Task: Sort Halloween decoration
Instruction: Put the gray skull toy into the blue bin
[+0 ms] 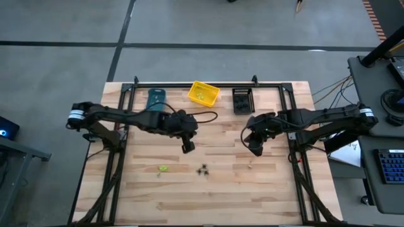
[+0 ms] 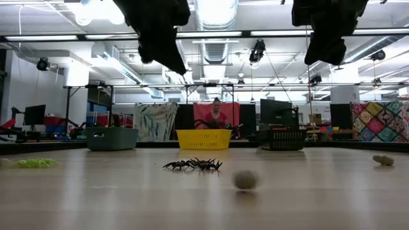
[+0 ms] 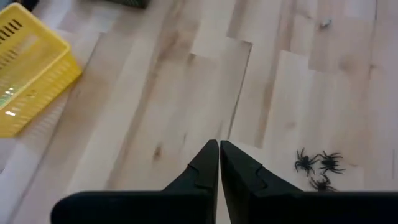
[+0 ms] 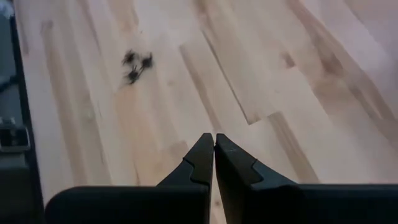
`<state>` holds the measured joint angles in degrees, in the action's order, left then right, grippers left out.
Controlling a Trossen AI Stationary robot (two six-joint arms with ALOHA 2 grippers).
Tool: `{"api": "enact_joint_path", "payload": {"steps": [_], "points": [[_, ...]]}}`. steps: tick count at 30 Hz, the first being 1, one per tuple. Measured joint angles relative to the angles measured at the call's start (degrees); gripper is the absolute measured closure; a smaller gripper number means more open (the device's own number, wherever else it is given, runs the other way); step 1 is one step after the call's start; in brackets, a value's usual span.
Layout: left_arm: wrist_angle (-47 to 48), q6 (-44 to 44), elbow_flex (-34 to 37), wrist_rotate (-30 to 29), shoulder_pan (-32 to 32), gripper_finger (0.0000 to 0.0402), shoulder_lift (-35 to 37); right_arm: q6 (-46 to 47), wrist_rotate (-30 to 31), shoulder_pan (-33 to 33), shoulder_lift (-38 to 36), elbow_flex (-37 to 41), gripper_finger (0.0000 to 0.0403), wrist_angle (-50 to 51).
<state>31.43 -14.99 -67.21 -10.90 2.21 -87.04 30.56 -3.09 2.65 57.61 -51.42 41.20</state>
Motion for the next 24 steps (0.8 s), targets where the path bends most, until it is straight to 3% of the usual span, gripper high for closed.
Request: {"api": "enact_joint_path", "payload": {"steps": [5,11,18,24], "points": [[-0.14,-1.17,0.3,1.45,2.72,0.0401,1.06,-1.79,-1.24,3.2,0.78,0.15,0.0394,-2.09],[-2.25,-0.58,1.48,1.43,7.7,0.0402,1.16,5.01,-1.45,10.99,4.12,0.2,0.0394,-13.44],[-5.3,-1.98,4.07,1.39,15.36,0.0401,2.66,13.64,0.63,19.07,14.41,0.2,0.0394,-30.49],[-5.97,-10.65,5.56,-2.53,25.47,0.0401,5.72,21.86,0.71,23.82,24.62,0.19,0.0394,-33.16]]}}
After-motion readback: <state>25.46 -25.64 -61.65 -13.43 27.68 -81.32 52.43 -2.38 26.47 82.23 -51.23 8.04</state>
